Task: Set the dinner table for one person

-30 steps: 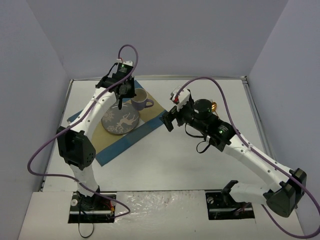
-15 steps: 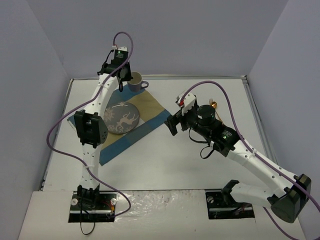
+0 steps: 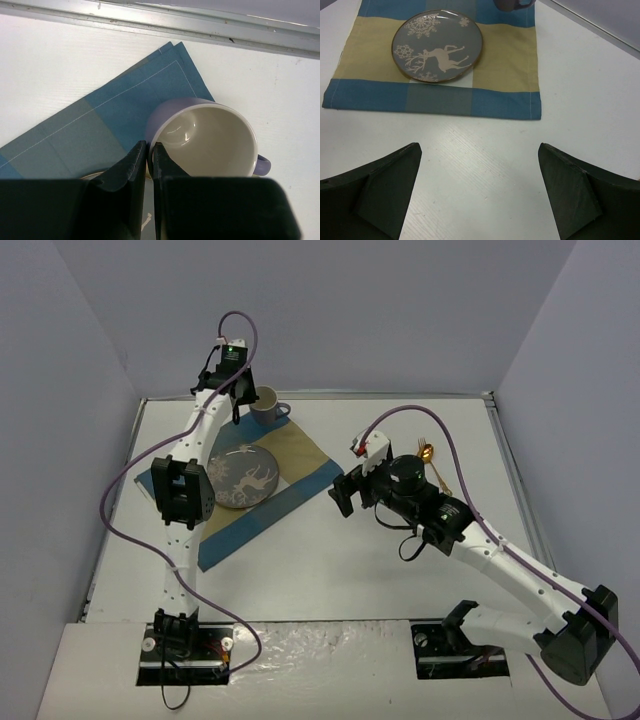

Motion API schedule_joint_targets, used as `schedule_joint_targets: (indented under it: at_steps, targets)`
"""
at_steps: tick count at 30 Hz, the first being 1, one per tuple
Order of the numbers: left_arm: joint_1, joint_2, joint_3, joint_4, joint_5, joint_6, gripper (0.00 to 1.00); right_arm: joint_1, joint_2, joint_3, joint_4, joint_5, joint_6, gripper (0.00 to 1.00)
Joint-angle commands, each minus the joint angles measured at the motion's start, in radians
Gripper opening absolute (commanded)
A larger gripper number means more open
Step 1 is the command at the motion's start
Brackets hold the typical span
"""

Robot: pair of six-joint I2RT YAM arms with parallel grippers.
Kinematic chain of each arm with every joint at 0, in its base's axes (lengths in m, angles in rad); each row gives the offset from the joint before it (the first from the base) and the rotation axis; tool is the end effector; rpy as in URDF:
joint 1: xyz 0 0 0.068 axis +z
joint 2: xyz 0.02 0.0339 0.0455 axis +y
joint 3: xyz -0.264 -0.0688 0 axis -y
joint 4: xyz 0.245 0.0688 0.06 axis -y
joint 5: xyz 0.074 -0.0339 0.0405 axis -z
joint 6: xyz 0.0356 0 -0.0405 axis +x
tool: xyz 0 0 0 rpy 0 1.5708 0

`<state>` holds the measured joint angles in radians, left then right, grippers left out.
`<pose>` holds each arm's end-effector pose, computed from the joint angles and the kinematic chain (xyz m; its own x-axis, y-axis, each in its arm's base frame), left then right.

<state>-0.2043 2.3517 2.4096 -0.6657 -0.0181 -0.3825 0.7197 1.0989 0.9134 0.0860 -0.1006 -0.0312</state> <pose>0.5259 -0.1083 0.3125 -0.5891 -0.2591 -0.7654 -0.0340 0.9543 -0.2968 0.1937 0.1746 0.3516 -0.0519 -0.0867 -0.9949 -0.7330 0.6800 -0.0211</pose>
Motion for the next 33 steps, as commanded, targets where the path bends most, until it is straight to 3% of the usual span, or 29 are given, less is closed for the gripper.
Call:
schedule_joint_targets:
  at_steps: [1,33]
  targets:
    - [0.015,-0.038,0.060,0.162,0.044,-0.048,0.00,-0.006,0.017,0.002,0.072,0.012,0.026,1.00]
    - [0.034,0.080,0.086,0.200,0.069,-0.072,0.00,-0.009,0.062,-0.025,0.103,0.009,0.063,1.00]
